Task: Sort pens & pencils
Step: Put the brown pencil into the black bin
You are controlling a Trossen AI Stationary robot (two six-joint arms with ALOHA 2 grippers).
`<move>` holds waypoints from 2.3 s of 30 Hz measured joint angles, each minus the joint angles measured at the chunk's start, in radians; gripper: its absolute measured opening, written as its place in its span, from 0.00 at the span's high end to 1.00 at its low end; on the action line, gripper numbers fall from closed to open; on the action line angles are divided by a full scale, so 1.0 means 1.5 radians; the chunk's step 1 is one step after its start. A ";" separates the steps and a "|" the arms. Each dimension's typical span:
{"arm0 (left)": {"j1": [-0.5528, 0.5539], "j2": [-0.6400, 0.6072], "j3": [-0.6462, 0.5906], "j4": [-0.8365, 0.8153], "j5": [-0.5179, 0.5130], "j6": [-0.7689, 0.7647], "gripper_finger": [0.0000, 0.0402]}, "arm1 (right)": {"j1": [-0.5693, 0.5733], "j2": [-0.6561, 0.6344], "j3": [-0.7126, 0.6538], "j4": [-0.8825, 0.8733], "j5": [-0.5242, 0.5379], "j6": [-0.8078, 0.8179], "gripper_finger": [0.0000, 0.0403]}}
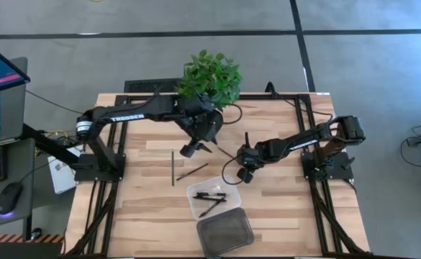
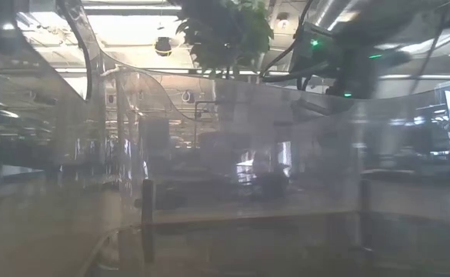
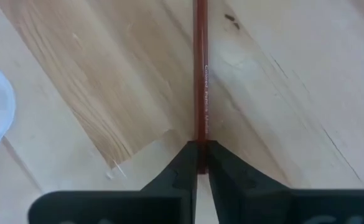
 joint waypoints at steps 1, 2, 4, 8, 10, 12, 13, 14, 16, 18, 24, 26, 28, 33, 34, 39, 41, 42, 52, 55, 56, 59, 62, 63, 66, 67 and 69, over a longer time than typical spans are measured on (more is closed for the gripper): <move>0.000 -0.006 0.000 -0.003 -0.003 -0.002 0.61 | 0.002 0.008 0.003 -0.002 0.003 0.000 0.86; 0.000 -0.012 0.000 -0.005 -0.007 -0.002 0.61 | 0.005 0.013 0.004 -0.005 0.004 0.000 0.87; 0.000 -0.021 0.000 -0.011 -0.023 -0.008 0.61 | 0.011 0.025 0.008 -0.006 0.012 0.001 0.87; 0.000 -0.029 0.000 -0.019 -0.043 -0.019 0.61 | 0.023 0.026 0.008 -0.005 0.020 0.021 0.91; 0.000 -0.031 0.000 -0.021 -0.053 -0.025 0.61 | 0.030 0.026 0.008 -0.003 0.026 0.030 0.93; 0.000 -0.032 0.000 -0.021 -0.062 -0.026 0.61 | 0.035 0.027 0.008 -0.002 0.026 0.040 0.93; 0.000 -0.032 0.000 -0.021 -0.064 -0.027 0.61 | 0.036 0.027 0.008 0.000 0.026 0.041 0.93; 0.000 -0.032 0.000 -0.021 -0.066 -0.027 0.61 | 0.036 0.027 0.008 0.001 0.026 0.043 0.93; 0.000 -0.032 0.000 -0.021 -0.066 -0.030 0.61 | 0.036 0.027 0.008 0.004 0.025 0.053 0.93; 0.000 -0.032 0.000 -0.025 -0.067 -0.036 0.61 | 0.036 0.031 0.011 0.004 0.025 0.054 0.93; 0.000 -0.032 0.000 -0.078 -0.103 -0.057 0.61 | 0.035 0.053 0.040 0.000 0.019 -0.003 0.93; 0.000 -0.032 -0.002 -0.111 -0.151 -0.070 0.61 | 0.033 0.065 0.054 0.001 0.017 -0.030 0.93; 0.001 -0.032 -0.012 -0.137 -0.171 -0.089 0.61 | 0.026 0.074 0.067 0.004 0.014 -0.061 0.93; 0.007 -0.032 -0.051 -0.180 -0.174 -0.146 0.61 | 0.003 0.085 0.087 0.024 -0.005 -0.134 0.93; 0.008 -0.032 -0.064 -0.181 -0.179 -0.150 0.61 | -0.002 0.086 0.088 0.031 -0.008 -0.146 0.93; 0.023 -0.032 -0.133 -0.178 -0.197 -0.155 0.61 | -0.023 0.088 0.089 0.064 -0.009 -0.202 0.97; 0.031 -0.031 -0.162 -0.163 -0.208 -0.147 0.61 | -0.032 0.089 0.089 0.080 -0.012 -0.223 0.98; 0.037 -0.031 -0.175 -0.152 -0.209 -0.140 0.61 | -0.036 0.090 0.088 0.089 -0.014 -0.230 0.98; 0.102 -0.031 -0.278 -0.062 -0.196 -0.129 0.61 | -0.067 0.156 0.099 0.226 -0.092 -0.249 0.98; 0.117 -0.031 -0.284 -0.062 -0.196 -0.129 0.61 | -0.066 0.174 0.112 0.243 -0.109 -0.249 0.98; 0.120 -0.031 -0.287 -0.058 -0.196 -0.129 0.61 | -0.066 0.176 0.114 0.243 -0.111 -0.249 0.98; 0.128 -0.031 -0.291 -0.044 -0.192 -0.135 0.61 | -0.066 0.178 0.120 0.235 -0.114 -0.249 0.98; 0.129 -0.032 -0.309 -0.035 -0.195 -0.134 0.61 | -0.071 0.180 0.125 0.227 -0.115 -0.248 0.98; 0.129 -0.032 -0.318 -0.030 -0.202 -0.134 0.61 | -0.071 0.180 0.125 0.227 -0.117 -0.248 0.98; 0.129 -0.032 -0.345 -0.021 -0.206 -0.142 0.61 | -0.071 0.180 0.125 0.227 -0.115 -0.248 0.98; 0.129 -0.032 -0.357 -0.021 -0.203 -0.142 0.61 | -0.071 0.180 0.125 0.227 -0.115 -0.248 0.98; 0.128 -0.031 -0.376 -0.015 -0.187 -0.144 0.61 | -0.071 0.180 0.125 0.227 -0.114 -0.248 0.98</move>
